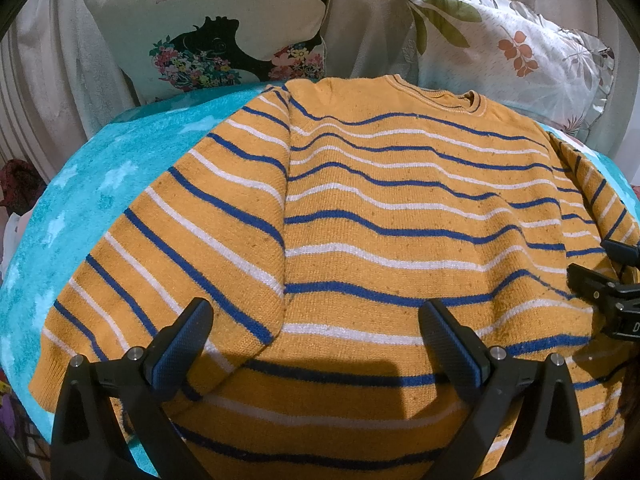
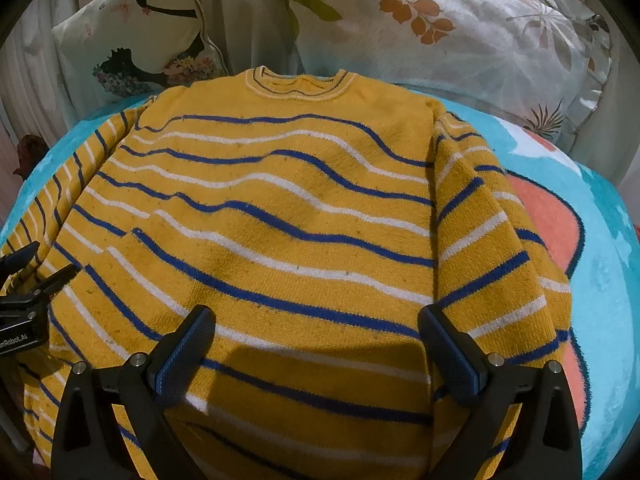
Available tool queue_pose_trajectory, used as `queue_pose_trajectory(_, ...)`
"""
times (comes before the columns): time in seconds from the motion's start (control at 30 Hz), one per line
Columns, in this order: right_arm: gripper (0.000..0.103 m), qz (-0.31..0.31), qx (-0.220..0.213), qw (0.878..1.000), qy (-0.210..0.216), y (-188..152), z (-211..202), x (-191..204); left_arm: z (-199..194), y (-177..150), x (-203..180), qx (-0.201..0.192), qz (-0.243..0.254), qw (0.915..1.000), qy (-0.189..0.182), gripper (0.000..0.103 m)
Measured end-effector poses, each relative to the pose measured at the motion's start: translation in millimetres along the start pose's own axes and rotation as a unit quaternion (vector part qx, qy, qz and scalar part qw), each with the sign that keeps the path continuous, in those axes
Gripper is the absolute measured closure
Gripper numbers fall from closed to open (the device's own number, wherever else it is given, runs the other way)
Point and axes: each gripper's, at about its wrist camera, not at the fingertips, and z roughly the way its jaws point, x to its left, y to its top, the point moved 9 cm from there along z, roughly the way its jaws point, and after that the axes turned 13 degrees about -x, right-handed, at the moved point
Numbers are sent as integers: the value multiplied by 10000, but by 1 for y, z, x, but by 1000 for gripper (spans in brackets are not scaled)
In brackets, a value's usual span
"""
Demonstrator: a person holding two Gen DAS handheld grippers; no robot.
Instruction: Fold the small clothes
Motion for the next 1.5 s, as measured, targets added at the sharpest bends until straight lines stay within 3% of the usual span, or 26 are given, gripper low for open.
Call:
queue_pose_trajectory(0.2,0,-18,-171,9998,-76,3,1,1,-14,2,7,49,-91,9999,25,0)
queue_pose_trajectory(0.33,0,101,-191,9997,-82,3,-7,1,-41,15,29,-243,-218,9995,-57,0)
queue_pose_trajectory(0.47,0,60,-717,9974,-5,12,-27,3,-49,20,77,-300,-250,9985,385,0)
queue_pose_trajectory(0.53,0,97,-1023,9946,172,17,-41,6,-46,19,103,-233,-323,9971,652,0)
queue_pose_trajectory(0.67,0,215,-996,9941,361,22,-56,9,-35,10,149,-42,-411,9935,1059,0)
queue_pose_trajectory(0.77,0,224,-1128,9928,344,29,-67,8,-20,2,169,155,-248,9934,1111,0)
queue_pose_trajectory(0.83,0,299,-1220,9917,272,33,-74,2,-5,-8,176,423,-320,9951,835,0)
queue_pose_trajectory(0.9,0,403,-1343,9900,184,38,-81,-7,-5,-9,175,435,-606,9964,415,16)
queue_pose_trajectory(0.93,0,439,-1360,9897,123,39,-84,-12,-6,-8,173,440,-679,9965,211,39)
queue_pose_trajectory(0.97,0,473,-1367,9895,47,39,-86,-19,-10,-5,171,378,-663,9969,193,76)
queue_pose_trajectory(1.0,0,483,-1352,9896,-21,40,-87,-25,-12,-3,172,407,-648,9969,190,96)
queue_pose_trajectory(1.03,0,522,-1354,9894,-99,40,-88,-32,-14,-2,172,461,-706,9963,162,99)
queue_pose_trajectory(1.13,0,677,-1369,9878,-315,39,-93,-58,-21,7,197,275,-897,9935,645,99)
queue_pose_trajectory(1.2,0,830,-1422,9852,-477,38,-99,-77,-30,13,233,124,-1009,9846,1422,99)
queue_pose_trajectory(1.27,0,1064,-1486,9808,-680,37,-107,-103,-39,15,263,86,-1271,9731,1920,99)
queue_pose_trajectory(1.33,0,1291,-1439,9774,-857,31,-110,-124,-49,13,287,101,-1492,9641,2196,98)
queue_pose_trajectory(1.4,0,1498,-1378,9740,-999,22,-113,-143,-66,14,294,-81,-1638,9606,2245,93)
queue_pose_trajectory(1.47,0,1713,-1269,9721,-979,9,-112,-155,-77,14,289,-219,-1722,9613,2140,63)
queue_pose_trajectory(1.5,0,1776,-1196,9722,-950,3,-110,-158,-86,14,281,-339,-1785,9627,2008,57)
